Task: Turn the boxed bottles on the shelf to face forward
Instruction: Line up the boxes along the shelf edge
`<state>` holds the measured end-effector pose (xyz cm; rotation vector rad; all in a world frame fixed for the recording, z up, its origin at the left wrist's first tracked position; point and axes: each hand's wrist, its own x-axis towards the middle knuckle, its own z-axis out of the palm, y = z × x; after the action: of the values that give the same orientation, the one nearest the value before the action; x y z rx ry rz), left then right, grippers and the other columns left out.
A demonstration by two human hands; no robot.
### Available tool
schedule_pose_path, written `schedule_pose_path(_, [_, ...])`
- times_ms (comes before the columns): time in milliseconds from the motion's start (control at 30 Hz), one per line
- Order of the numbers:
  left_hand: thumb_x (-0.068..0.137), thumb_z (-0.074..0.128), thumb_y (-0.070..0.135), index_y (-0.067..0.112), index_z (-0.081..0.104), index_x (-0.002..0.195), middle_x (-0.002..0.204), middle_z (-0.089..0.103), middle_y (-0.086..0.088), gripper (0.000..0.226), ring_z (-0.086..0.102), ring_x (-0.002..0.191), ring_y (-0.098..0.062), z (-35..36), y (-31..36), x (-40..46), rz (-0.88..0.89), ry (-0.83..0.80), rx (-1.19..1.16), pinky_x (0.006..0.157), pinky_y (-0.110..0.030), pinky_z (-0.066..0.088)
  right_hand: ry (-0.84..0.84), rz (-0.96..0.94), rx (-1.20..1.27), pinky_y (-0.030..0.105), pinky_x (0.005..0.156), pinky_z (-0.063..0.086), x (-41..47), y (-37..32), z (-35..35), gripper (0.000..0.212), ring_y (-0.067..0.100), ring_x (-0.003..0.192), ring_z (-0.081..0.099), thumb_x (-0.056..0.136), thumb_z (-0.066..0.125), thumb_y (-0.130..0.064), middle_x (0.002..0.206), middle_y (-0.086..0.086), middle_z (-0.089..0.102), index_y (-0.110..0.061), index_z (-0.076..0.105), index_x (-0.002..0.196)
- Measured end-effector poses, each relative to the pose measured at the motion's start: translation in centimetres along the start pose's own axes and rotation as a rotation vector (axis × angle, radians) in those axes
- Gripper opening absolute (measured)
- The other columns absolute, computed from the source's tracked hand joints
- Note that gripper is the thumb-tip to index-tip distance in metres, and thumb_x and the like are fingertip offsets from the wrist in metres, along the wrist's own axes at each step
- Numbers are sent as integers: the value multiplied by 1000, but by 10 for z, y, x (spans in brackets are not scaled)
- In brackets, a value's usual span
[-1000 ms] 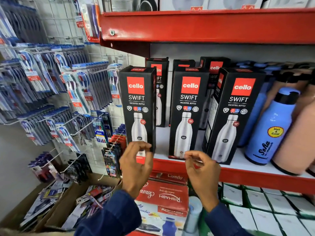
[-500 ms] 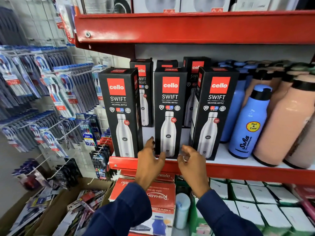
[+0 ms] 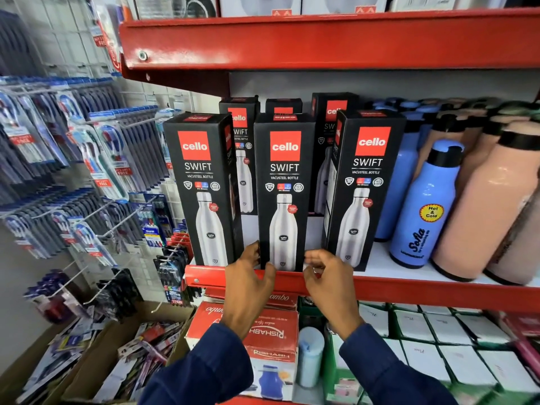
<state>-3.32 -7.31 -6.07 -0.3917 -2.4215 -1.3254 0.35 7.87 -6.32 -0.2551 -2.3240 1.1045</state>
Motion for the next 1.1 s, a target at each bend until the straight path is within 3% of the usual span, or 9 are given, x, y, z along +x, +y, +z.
schedule_pose_path(167, [89,65,21,6,52,137,123,71,-13,51,68,111,-21,-1,-1,0,-34,6,20,90,-22,51,-4,8,21,17,82,55,0,2,0,23,3,87,68,83,68,-7,98,-4,74,-15,70,104])
schedule_pose_path(333, [88,66,22,7,52,137,128,68,-11,53,68,113,-18,-2,-1,-2,-40,17,14,94,-26,54,-14,6,54,4,71,50,-1,5,-4,21,-3,84,66,82,69,-8,92,-9,73,-18,70,100])
schedule_pose_path(400, [87,67,20,10,56,135,125,70,-7,50,69,110,-15,-5,1,-6,-20,80,-4,93,-24,53,10,4,79,7,71,52,-1,9,-10,19,-4,81,66,82,69,-8,88,-11,73,-19,70,97])
schedule_pose_path(567, [80,70,-2,11,67,103,99,65,-4,27,62,85,-7,-3,19,-13,236,308,-105,78,-16,54,181,10,147,4,63,47,-3,22,-36,16,3,73,66,79,68,-1,74,-8,72,-17,71,81])
schedule_pose_path(733, [79,68,-4,10,69,92,87,65,1,19,61,80,-6,27,45,-16,378,204,-134,74,-12,49,406,64,148,1,59,41,5,38,-64,18,9,62,62,76,65,5,68,-1,68,-13,67,75])
schedule_pose_path(833, [81,67,6,15,67,100,92,65,5,21,62,81,-4,50,57,-21,349,65,-136,75,-23,55,447,122,123,2,62,39,13,53,-73,16,15,69,64,76,68,-1,80,2,69,-12,65,87])
schedule_pose_path(933, [83,67,17,19,57,126,114,62,11,44,62,103,-6,71,65,-21,255,-32,-95,94,-25,53,321,168,91,23,78,46,18,67,-75,29,21,88,66,78,70,-8,101,4,70,-12,61,106])
schedule_pose_path(1000, [84,67,20,15,48,139,131,60,5,58,58,120,-11,79,68,-20,194,-89,-81,104,-18,42,238,161,77,28,84,48,19,68,-76,37,19,97,66,79,68,-7,110,3,70,-11,60,116])
schedule_pose_path(1100, [84,68,19,8,43,143,138,60,-5,66,55,125,-16,85,75,-17,126,-126,-71,96,1,27,169,148,102,35,95,52,20,67,-79,44,18,105,67,81,65,-4,119,5,68,-10,58,123])
